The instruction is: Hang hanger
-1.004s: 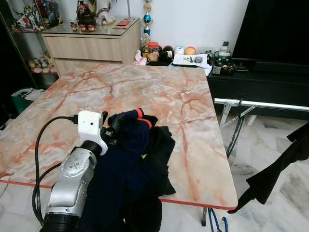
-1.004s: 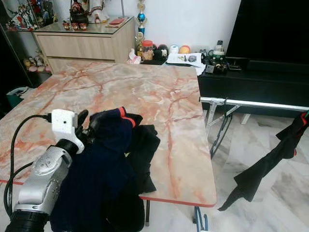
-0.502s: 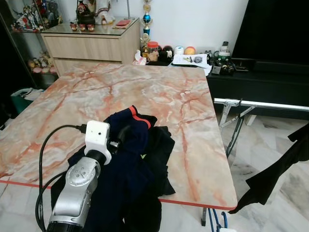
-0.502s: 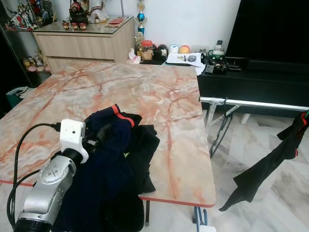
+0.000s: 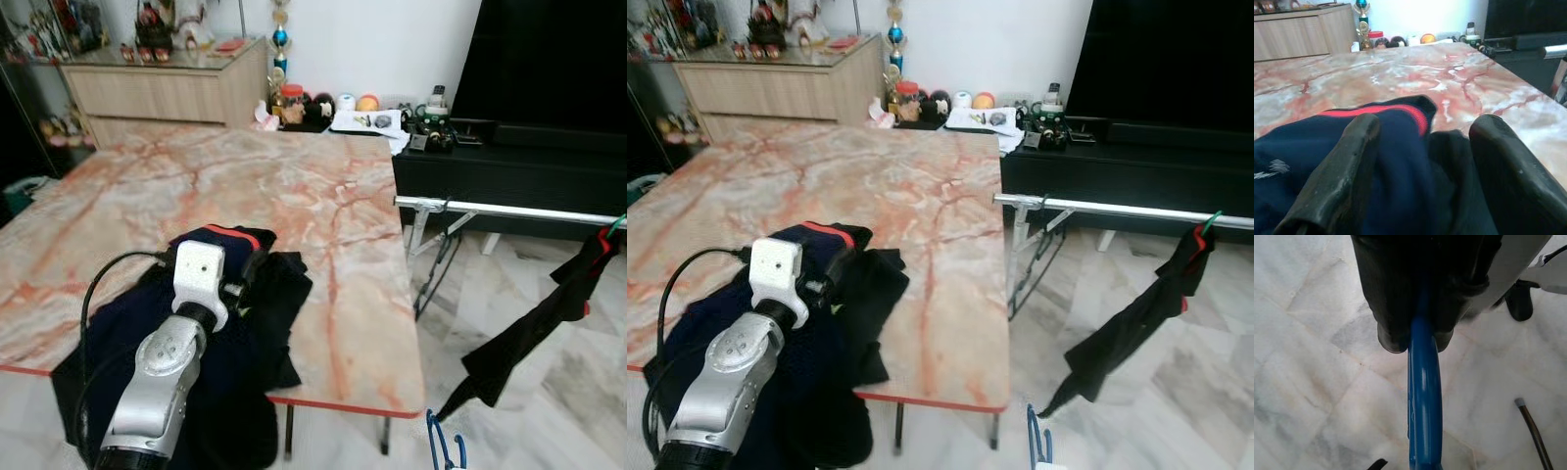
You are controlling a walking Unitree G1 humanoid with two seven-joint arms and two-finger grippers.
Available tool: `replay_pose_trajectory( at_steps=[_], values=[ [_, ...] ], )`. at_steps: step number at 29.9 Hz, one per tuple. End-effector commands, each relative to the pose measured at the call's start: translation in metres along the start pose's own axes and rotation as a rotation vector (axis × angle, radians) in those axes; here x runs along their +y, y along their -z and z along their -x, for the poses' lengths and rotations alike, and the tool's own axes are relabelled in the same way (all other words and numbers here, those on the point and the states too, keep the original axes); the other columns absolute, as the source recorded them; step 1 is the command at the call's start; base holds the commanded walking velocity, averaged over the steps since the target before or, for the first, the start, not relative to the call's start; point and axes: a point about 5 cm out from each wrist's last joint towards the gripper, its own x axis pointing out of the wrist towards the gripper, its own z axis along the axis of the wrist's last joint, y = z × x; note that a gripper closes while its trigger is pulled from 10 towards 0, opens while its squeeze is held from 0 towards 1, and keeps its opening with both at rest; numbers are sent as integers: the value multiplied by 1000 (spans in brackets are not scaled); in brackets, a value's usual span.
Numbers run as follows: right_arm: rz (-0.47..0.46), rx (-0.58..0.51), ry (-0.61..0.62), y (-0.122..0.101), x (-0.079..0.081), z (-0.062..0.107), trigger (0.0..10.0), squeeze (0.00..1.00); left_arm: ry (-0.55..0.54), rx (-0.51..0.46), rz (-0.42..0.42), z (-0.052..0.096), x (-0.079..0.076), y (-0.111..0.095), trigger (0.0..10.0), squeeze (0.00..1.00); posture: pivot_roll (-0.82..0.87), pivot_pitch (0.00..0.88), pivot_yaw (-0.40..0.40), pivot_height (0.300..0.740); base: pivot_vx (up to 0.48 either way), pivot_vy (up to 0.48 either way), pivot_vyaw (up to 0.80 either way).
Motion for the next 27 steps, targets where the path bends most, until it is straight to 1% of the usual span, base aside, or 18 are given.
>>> replay_pose_trajectory(
  at_steps=[1, 6, 15, 19, 22, 23, 25, 26, 27],
  values=[
    [-11, -3, 13, 1, -4, 0, 10000, 0, 11, -20, -17, -3, -4, -5, 10000, 0, 72, 0, 13, 740, 0, -480, 0],
    [-5, 1, 3, 3, 3, 1, 10000, 0, 4, -32, -13, -4, -3, -7, 10000, 0, 71, 0, 11, 740, 0, -480, 0],
    [-1, -6, -1, -1, 10, 0, 10000, 0, 4, -43, -7, -3, -4, -8, 10000, 0, 62, 0, 8, 740, 0, -480, 0],
    [-4, -7, -1, -1, 11, 1, 10000, 0, 9, -25, -10, -1, -3, -3, 10000, 0, 56, 0, 15, 740, 0, -480, 0],
    [-8, -7, 1, -1, 12, 1, 10000, 0, 31, 15, -35, 3, -2, 9, 10000, 0, 57, 0, 21, 740, 0, -480, 0],
    [-8, -7, 1, -1, 12, 1, 10000, 0, 31, 15, -35, 3, -2, 9, 10000, 0, 57, 0, 21, 740, 0, -480, 0],
    [-11, -7, 3, -1, 11, 1, 10000, 0, 46, 73, -45, 6, -1, 23, 10000, 0, 57, 0, 23, 740, 0, -184, 0],
    [-11, -7, 4, -1, 9, 0, 10000, 0, 56, 108, -37, 9, -1, 31, 10000, 0, 58, 0, 23, 740, 0, 0, 0],
    [-12, -8, 6, -1, 6, 0, 10000, 0, 68, 163, -34, 13, -1, 43, 10000, 0, 60, 0, 24, 740, 0, 0, 0]
  ],
)
